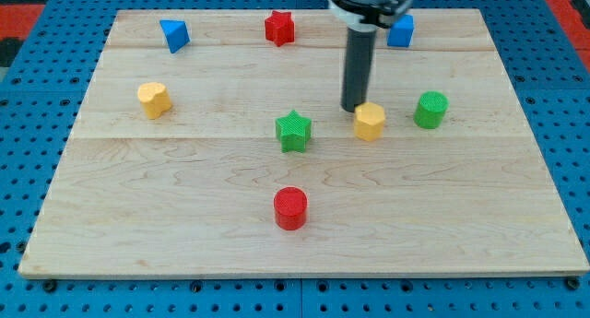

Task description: Move the green star to the bottom left side of the board

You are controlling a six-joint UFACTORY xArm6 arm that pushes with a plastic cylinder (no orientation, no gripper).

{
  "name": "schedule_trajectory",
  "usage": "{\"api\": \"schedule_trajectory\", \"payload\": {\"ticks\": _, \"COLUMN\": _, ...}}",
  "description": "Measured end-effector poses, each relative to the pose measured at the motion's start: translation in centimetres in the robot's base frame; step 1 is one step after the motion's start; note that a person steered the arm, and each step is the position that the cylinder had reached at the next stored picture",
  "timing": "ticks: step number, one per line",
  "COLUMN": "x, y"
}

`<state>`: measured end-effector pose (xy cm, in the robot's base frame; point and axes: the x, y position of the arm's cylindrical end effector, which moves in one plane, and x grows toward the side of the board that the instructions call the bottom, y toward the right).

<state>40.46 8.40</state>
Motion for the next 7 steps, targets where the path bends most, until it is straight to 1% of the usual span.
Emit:
{"api": "schedule_trajectory", "payload": {"ticks": 2, "x": 9.4, "y": 5.4}}
{"api": "schedule_trajectory", "payload": {"ticks": 3, "x": 12.4, "y": 8.4}}
{"api": "schedule_trajectory", "payload": {"ticks": 4, "x": 10.1, "y": 7.7}}
{"api": "schedule_trajectory", "payload": {"ticks": 5, "x": 5.5, "y": 3.9}}
{"api": "schedule_trajectory", "payload": {"ticks": 6, "x": 3.8, "y": -2.5}}
{"api": "schedule_trajectory", "payload": {"ticks": 7, "x": 3.1, "y": -9.7}}
